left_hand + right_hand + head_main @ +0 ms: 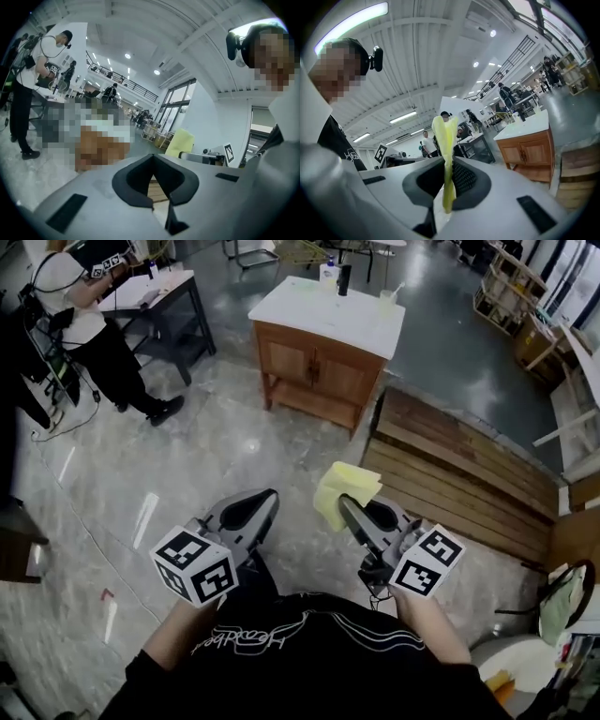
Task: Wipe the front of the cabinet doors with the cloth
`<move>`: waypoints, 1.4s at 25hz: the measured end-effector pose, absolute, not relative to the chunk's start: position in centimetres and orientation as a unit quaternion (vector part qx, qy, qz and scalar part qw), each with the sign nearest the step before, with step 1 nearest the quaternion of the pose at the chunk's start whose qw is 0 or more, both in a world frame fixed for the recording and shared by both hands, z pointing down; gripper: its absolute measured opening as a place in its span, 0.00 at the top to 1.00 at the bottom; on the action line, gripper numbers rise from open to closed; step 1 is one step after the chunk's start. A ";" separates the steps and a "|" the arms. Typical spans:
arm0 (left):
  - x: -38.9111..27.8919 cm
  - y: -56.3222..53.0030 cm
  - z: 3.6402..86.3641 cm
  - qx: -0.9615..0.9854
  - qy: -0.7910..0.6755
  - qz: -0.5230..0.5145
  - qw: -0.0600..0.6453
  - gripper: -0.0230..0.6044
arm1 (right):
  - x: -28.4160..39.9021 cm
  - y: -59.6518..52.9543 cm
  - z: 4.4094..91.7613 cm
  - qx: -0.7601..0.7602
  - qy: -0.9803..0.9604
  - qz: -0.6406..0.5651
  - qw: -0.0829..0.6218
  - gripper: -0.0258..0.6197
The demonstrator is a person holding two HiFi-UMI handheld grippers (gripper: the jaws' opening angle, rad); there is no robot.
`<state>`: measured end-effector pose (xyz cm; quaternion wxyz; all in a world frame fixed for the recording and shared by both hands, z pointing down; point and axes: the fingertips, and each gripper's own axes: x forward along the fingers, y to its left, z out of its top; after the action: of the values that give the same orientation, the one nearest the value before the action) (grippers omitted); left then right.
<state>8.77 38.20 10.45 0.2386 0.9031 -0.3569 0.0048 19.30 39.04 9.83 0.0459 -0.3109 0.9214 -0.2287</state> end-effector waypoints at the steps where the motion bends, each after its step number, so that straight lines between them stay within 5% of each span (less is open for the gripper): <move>1: 8.3 37.0 11.6 0.902 -0.352 0.006 0.251 0.95 | 18.6 37.8 10.7 -0.313 0.918 -0.237 0.045 0.90; 20: -11.5 9.6 24.9 0.898 -0.283 0.066 0.331 0.95 | 0.9 9.2 23.0 -0.422 0.840 -0.341 -0.002 0.90; 28: -13.0 1.1 31.1 0.884 -0.289 0.063 0.363 0.95 | -2.5 1.6 29.6 -0.425 0.838 -0.338 -0.044 0.90; 35: -11.1 -5.8 36.2 0.871 -0.308 0.067 0.377 0.95 | -1.1 -5.9 35.4 -0.439 0.826 -0.353 -0.013 0.90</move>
<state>-11.10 -5.77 36.17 0.3768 0.8711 -0.3079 0.0668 -1.08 -5.85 35.42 -0.0128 -0.4388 0.8263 -0.3529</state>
